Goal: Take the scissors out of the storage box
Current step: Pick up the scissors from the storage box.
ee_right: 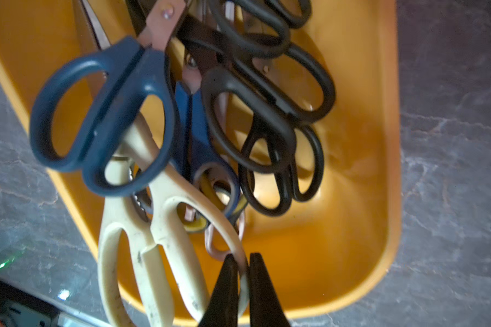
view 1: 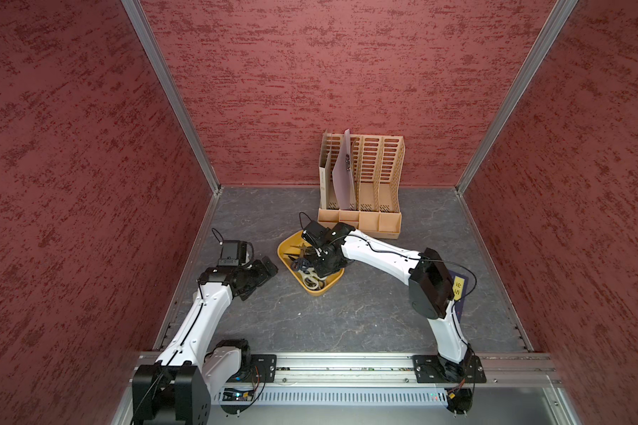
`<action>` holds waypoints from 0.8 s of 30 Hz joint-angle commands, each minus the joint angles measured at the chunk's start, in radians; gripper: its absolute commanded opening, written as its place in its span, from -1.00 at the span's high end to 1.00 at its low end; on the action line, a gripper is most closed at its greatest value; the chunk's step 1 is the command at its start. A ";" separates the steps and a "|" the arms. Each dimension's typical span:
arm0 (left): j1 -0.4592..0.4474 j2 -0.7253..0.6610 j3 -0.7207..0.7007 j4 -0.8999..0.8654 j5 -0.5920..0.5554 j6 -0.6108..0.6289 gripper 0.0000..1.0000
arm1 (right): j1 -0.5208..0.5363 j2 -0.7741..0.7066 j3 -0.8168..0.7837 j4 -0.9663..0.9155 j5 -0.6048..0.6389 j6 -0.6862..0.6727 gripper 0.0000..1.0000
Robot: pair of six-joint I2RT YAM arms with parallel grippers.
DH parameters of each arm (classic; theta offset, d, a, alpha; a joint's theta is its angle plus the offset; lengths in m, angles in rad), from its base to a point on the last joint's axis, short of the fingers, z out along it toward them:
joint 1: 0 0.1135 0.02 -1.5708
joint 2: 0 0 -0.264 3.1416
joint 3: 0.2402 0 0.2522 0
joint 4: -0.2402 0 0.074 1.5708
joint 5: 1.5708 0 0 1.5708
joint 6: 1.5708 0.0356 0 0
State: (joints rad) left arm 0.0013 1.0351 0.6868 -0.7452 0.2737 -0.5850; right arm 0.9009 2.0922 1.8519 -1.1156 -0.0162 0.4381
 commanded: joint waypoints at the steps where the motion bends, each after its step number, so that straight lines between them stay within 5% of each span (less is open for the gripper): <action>1: 0.011 0.018 0.026 0.029 0.031 0.025 -0.99 | -0.004 -0.089 -0.007 -0.081 -0.007 0.011 1.00; 24: 0.018 0.129 0.109 0.044 0.092 0.019 -0.99 | -0.013 -0.433 -0.258 0.041 -0.134 0.067 1.00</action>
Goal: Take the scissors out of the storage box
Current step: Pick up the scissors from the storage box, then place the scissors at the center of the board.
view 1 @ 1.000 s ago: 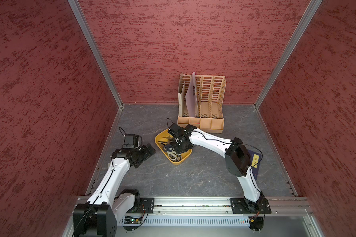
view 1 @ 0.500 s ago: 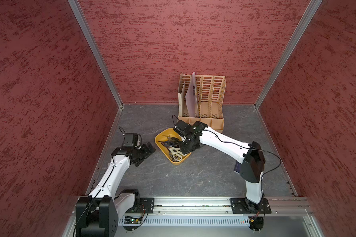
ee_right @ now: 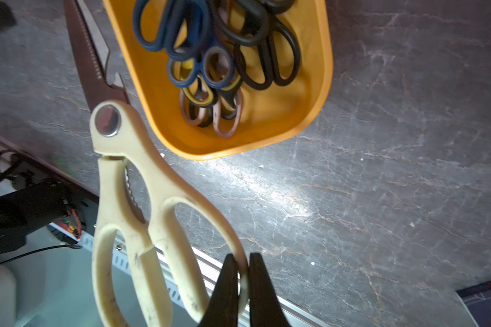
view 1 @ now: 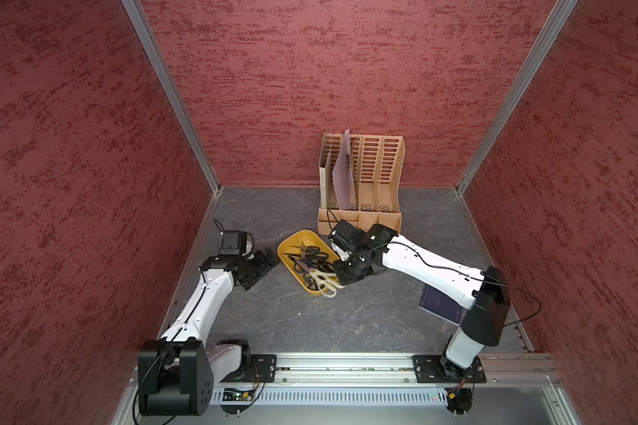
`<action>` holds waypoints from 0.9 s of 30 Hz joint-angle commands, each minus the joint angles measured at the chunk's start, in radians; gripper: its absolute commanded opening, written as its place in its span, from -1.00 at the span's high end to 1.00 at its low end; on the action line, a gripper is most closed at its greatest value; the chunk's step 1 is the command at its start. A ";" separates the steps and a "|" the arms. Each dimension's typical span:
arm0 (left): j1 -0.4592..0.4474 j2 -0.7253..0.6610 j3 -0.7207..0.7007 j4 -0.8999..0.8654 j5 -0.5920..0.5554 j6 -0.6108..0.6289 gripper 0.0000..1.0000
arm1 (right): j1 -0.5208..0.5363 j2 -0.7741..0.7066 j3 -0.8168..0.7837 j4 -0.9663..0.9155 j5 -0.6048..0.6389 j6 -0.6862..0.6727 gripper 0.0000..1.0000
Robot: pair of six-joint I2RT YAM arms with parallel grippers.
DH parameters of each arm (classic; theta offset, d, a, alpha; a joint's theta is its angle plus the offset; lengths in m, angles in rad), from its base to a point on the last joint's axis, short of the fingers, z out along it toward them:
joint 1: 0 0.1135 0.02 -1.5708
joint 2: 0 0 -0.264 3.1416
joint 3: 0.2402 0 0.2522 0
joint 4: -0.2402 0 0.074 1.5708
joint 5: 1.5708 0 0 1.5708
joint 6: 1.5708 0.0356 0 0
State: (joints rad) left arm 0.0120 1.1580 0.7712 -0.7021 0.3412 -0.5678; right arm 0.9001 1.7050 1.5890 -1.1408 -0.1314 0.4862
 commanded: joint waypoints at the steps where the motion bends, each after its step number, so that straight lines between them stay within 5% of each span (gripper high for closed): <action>1: 0.005 0.009 0.026 0.001 0.031 -0.001 -0.99 | -0.017 -0.053 0.004 0.065 -0.006 0.021 1.00; 6: -0.011 0.027 0.046 -0.007 0.066 -0.020 -0.99 | -0.087 -0.097 -0.032 -0.014 0.176 0.097 1.00; 12: -0.092 0.057 0.071 -0.004 0.047 -0.055 -0.99 | -0.228 -0.320 -0.273 0.050 0.354 0.190 1.00; 19: -0.160 0.072 0.083 0.026 0.007 -0.122 -0.99 | -0.386 -0.404 -0.499 0.146 0.331 0.172 1.00; 27: -0.172 0.058 0.096 0.012 -0.034 -0.147 -0.99 | -0.397 -0.338 -0.632 0.262 0.356 0.244 1.00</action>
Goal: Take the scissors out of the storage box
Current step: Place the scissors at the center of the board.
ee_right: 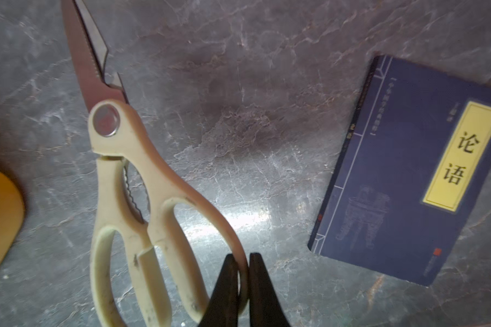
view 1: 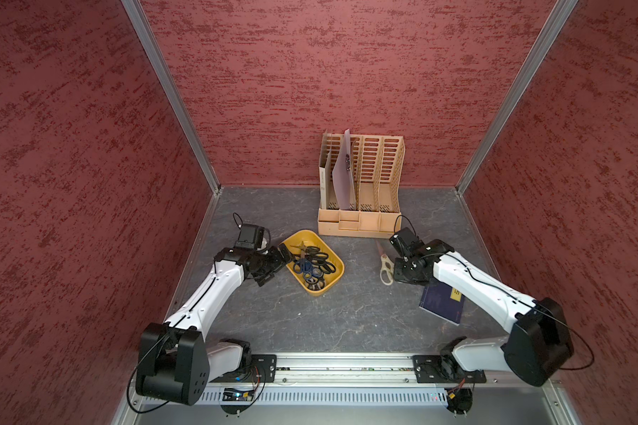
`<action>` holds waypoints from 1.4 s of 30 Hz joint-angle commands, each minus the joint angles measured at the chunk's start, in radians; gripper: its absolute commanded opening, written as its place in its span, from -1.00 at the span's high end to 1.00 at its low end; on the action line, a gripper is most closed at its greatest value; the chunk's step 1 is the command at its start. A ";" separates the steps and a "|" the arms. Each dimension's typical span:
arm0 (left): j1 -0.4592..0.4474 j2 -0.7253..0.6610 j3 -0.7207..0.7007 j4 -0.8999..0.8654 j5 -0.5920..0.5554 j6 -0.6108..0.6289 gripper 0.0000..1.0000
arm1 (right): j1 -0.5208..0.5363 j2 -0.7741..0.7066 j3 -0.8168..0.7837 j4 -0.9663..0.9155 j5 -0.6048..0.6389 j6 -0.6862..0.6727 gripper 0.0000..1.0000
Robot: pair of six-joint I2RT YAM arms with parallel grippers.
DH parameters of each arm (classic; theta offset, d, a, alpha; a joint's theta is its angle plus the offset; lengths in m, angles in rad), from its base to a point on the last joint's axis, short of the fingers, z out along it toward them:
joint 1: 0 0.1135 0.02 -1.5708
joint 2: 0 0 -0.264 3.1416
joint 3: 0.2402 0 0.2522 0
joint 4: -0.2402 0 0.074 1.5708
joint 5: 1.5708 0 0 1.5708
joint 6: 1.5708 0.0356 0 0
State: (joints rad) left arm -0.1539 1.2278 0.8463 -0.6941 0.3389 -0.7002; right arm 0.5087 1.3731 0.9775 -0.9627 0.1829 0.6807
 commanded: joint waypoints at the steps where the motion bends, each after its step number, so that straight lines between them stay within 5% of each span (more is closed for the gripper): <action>1: -0.006 -0.017 0.017 0.001 -0.038 -0.016 -0.99 | -0.007 -0.004 -0.038 0.100 0.051 0.060 1.00; 19: -0.006 -0.059 -0.036 -0.015 -0.088 0.001 -0.99 | -0.032 0.218 -0.086 0.234 0.030 0.092 1.00; 24: -0.003 -0.047 -0.029 -0.013 -0.094 0.020 -0.99 | -0.033 0.198 -0.073 0.205 0.025 0.073 0.59; 28: 0.009 -0.042 -0.029 0.003 -0.083 0.032 -0.99 | -0.032 0.136 -0.032 0.147 0.022 0.045 0.47; 42: 0.118 0.008 -0.056 0.056 0.017 0.078 -0.99 | 0.121 0.214 0.296 0.183 -0.332 0.009 0.26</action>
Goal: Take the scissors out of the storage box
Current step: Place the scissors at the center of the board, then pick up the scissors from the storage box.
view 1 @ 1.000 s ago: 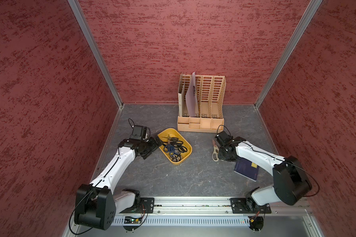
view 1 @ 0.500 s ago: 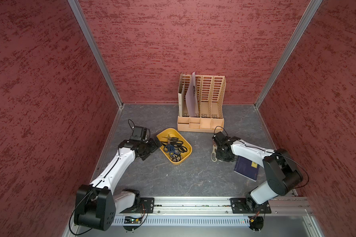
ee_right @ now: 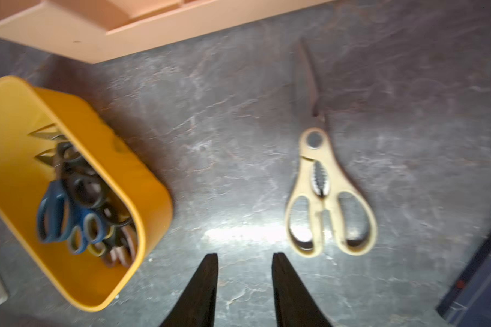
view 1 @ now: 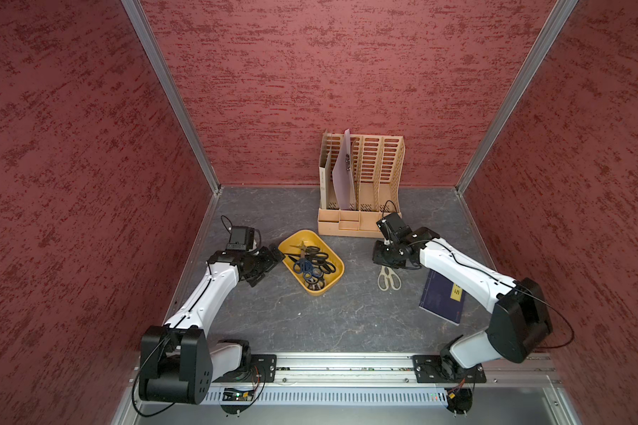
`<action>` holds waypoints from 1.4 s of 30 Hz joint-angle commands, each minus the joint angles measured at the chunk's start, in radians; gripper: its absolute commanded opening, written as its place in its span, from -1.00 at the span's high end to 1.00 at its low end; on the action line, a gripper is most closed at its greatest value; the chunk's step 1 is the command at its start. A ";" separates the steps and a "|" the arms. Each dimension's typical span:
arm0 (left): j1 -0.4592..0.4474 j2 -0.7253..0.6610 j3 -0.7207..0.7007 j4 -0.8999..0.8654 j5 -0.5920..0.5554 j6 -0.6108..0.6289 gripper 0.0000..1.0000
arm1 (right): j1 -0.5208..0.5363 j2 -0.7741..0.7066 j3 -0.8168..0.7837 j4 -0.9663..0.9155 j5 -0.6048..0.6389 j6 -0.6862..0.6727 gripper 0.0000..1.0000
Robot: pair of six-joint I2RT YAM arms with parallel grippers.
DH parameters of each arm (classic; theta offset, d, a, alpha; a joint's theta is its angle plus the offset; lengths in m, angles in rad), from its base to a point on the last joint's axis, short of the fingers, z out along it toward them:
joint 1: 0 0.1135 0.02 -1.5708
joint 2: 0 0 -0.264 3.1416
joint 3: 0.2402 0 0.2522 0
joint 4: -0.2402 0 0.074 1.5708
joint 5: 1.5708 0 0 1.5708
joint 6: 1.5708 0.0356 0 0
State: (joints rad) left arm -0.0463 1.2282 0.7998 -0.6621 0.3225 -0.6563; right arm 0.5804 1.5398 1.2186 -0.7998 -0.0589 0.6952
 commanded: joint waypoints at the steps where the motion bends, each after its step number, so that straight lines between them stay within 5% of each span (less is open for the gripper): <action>1: 0.012 0.011 -0.010 0.024 0.034 0.037 -0.99 | 0.067 0.066 0.077 0.026 -0.094 -0.003 0.25; 14: 0.022 0.011 -0.013 -0.001 0.046 0.082 -0.99 | 0.256 0.364 0.344 0.143 -0.118 0.065 0.29; 23: 0.024 0.004 -0.010 -0.024 0.043 0.102 -0.99 | 0.281 0.523 0.517 0.092 -0.093 0.051 0.37; 42: 0.032 -0.001 -0.002 -0.054 0.038 0.142 -0.99 | 0.301 0.667 0.624 0.020 -0.071 0.046 0.50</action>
State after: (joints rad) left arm -0.0250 1.2381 0.7979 -0.7002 0.3618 -0.5404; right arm 0.8749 2.1872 1.8030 -0.7528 -0.1524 0.7479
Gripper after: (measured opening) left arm 0.996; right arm 0.259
